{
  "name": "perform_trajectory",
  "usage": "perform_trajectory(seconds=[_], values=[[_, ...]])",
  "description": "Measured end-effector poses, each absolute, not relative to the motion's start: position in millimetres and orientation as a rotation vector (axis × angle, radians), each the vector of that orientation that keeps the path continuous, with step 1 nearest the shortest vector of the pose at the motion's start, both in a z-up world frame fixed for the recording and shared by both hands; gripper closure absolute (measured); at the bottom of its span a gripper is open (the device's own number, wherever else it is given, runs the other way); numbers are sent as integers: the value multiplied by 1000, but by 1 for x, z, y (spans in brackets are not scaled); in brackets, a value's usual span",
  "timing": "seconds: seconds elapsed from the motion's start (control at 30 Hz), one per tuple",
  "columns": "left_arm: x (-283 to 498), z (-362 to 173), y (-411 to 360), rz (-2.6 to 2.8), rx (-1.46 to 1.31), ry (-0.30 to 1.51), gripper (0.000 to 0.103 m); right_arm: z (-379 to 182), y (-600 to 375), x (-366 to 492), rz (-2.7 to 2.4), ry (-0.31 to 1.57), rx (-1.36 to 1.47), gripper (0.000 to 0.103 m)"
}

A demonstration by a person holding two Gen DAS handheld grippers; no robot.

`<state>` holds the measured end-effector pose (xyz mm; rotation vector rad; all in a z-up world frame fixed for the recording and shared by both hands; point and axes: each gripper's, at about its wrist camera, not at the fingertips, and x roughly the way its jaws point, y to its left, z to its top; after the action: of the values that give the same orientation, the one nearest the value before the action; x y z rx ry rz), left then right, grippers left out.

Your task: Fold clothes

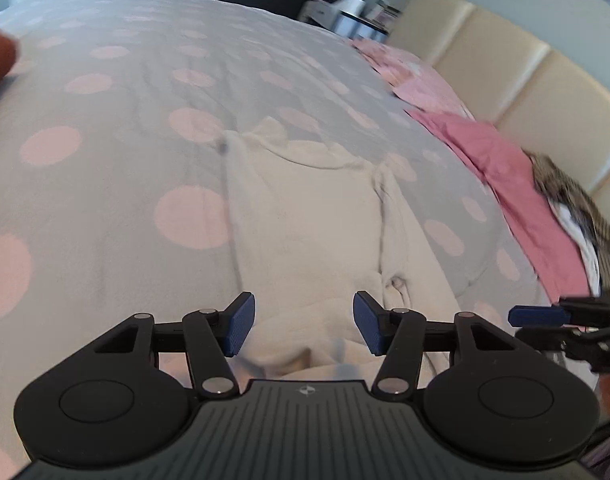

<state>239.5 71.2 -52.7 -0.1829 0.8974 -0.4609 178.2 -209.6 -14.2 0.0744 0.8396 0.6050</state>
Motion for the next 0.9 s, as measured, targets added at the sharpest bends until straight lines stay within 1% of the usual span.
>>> perform_trajectory(seconds=[0.1, 0.17, 0.2, 0.23, 0.27, 0.3, 0.33, 0.4, 0.47, 0.6, 0.7, 0.73, 0.77, 0.8, 0.83, 0.87, 0.9], values=[[243, -67, 52, -493, -76, 931, 52, -21, -185, 169, 655, 853, -41, 54], [240, -75, 44, -488, -9, 933, 56, -32, -176, 168, 656, 874, -103, 55], [238, -76, 43, -486, 3, 925, 58, -38, -173, 168, 653, 893, -130, 61], [236, -75, 42, -484, 10, 915, 66, -44, -171, 169, 649, 913, -151, 66], [235, -74, 43, -479, 18, 904, 72, -48, -171, 171, 640, 916, -168, 85], [235, -71, 43, -473, 25, 893, 84, -50, -171, 174, 629, 916, -185, 93], [235, -69, 44, -465, 28, 880, 91, -53, -172, 176, 618, 915, -202, 100], [235, -65, 47, -463, 0, 858, 97, -46, -176, 182, 601, 888, -175, 100], [236, -60, 46, -461, -14, 837, 101, -33, -181, 188, 568, 833, -152, 101], [238, -45, 42, -484, -11, 799, 102, -1, -190, 197, 559, 765, -90, 102], [238, -40, 39, -492, 3, 790, 101, 15, -191, 190, 590, 738, -117, 101], [237, -38, 38, -505, 10, 785, 101, 17, -190, 186, 608, 741, -144, 99], [235, -36, 36, -521, 17, 780, 101, 17, -188, 181, 629, 747, -187, 95], [233, -34, 32, -536, 29, 786, 101, 15, -185, 175, 642, 751, -239, 80], [231, -32, 28, -550, 40, 794, 100, 11, -183, 170, 648, 757, -279, 69], [226, -30, 24, -577, 53, 792, 100, 6, -182, 165, 653, 762, -315, 61], [219, -27, 20, -608, 69, 786, 100, 1, -180, 160, 657, 767, -350, 62]])
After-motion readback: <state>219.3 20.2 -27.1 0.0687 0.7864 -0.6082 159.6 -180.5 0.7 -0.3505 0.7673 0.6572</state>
